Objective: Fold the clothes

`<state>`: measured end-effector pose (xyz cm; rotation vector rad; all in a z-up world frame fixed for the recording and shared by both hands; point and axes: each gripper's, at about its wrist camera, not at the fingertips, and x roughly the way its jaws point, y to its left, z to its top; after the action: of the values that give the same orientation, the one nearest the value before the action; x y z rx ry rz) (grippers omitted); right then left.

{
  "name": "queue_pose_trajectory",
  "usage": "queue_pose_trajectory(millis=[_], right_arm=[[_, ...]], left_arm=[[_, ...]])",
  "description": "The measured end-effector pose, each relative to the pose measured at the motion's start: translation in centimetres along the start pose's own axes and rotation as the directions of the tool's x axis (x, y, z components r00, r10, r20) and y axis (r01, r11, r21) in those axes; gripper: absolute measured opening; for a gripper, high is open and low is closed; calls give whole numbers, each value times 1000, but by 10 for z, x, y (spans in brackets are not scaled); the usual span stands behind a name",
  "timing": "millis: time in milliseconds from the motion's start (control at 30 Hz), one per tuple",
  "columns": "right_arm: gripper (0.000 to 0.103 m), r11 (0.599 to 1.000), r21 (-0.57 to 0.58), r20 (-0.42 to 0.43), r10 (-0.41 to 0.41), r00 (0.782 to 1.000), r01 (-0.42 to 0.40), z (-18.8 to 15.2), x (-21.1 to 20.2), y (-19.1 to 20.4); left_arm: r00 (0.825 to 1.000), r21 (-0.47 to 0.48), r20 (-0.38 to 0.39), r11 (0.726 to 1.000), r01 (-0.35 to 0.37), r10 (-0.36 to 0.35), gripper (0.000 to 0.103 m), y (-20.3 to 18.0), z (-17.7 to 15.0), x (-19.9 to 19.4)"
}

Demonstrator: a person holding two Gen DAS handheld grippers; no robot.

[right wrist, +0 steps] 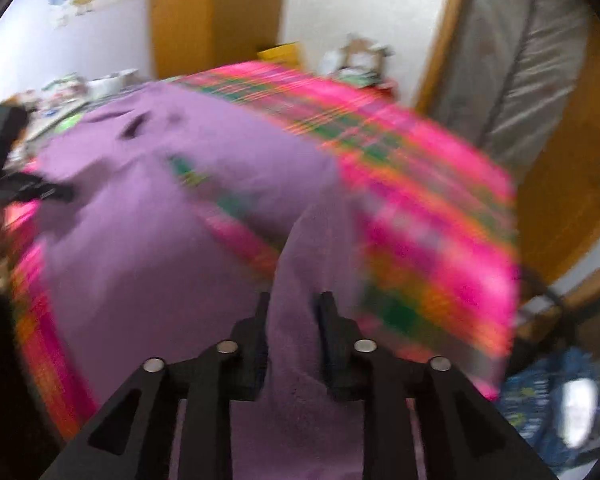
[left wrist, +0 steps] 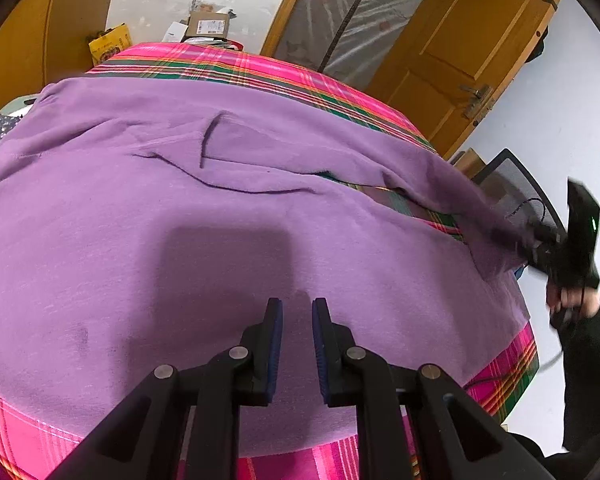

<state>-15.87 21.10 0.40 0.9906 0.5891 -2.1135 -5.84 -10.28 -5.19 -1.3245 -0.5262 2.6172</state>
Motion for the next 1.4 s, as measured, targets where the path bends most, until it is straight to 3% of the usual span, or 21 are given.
queue_pose_trajectory(millis=[200, 267, 400, 500, 567, 600, 767, 867, 933, 1067, 1100, 1200, 1300, 1400], right_arm=[[29, 974, 8, -15, 225, 974, -225, -23, 4, 45], [29, 966, 29, 28, 256, 966, -257, -29, -6, 46], [30, 947, 251, 159, 164, 974, -201, -39, -29, 3], [31, 849, 509, 170, 59, 984, -139, -60, -27, -43], [32, 783, 615, 116, 26, 993, -92, -73, -18, -62], [32, 773, 629, 100, 28, 995, -85, -77, -14, -63], [32, 815, 579, 77, -66, 995, 9, -73, -18, -52], [34, 801, 598, 121, -125, 985, 29, -73, -28, -63], [48, 800, 598, 78, -100, 992, 34, -75, -21, -70], [48, 828, 560, 15, -55, 998, 37, -77, -2, -68], [46, 832, 553, 19, -57, 998, 37, -77, -2, -66], [6, 851, 525, 44, -35, 998, 7, -70, -1, -63], [5, 885, 464, 42, -68, 997, 40, -56, -4, -62], [5, 889, 448, 76, -143, 987, 94, -42, -20, -78]], left_arm=[[1000, 8, -9, 1000, 11, -11, 16, -5, -1, 2], [1000, 9, -9, 1000, 11, -11, 16, -4, -1, 2], [1000, 2, -15, 1000, 9, -9, 16, -2, -1, 4], [1000, 2, -16, 1000, 12, -12, 16, -2, -2, 4], [1000, 2, -15, 1000, 14, -14, 16, -1, -2, 5], [1000, 1, -15, 1000, 14, -14, 16, -1, -2, 5], [1000, 1, -20, 1000, 11, -11, 16, -1, -1, 8], [1000, 4, -20, 1000, 12, -12, 16, -2, 0, 7], [1000, 7, -23, 1000, 11, -11, 16, -3, 0, 8], [1000, 19, -26, 1000, 13, -13, 16, -6, 1, 9], [1000, 23, -27, 1000, 14, -14, 16, -8, 1, 9], [999, 35, -30, 999, 13, -12, 16, -10, 2, 9], [999, 42, -32, 999, 12, -11, 16, -13, 3, 10], [999, 49, -34, 999, 11, -9, 16, -16, 4, 11]])
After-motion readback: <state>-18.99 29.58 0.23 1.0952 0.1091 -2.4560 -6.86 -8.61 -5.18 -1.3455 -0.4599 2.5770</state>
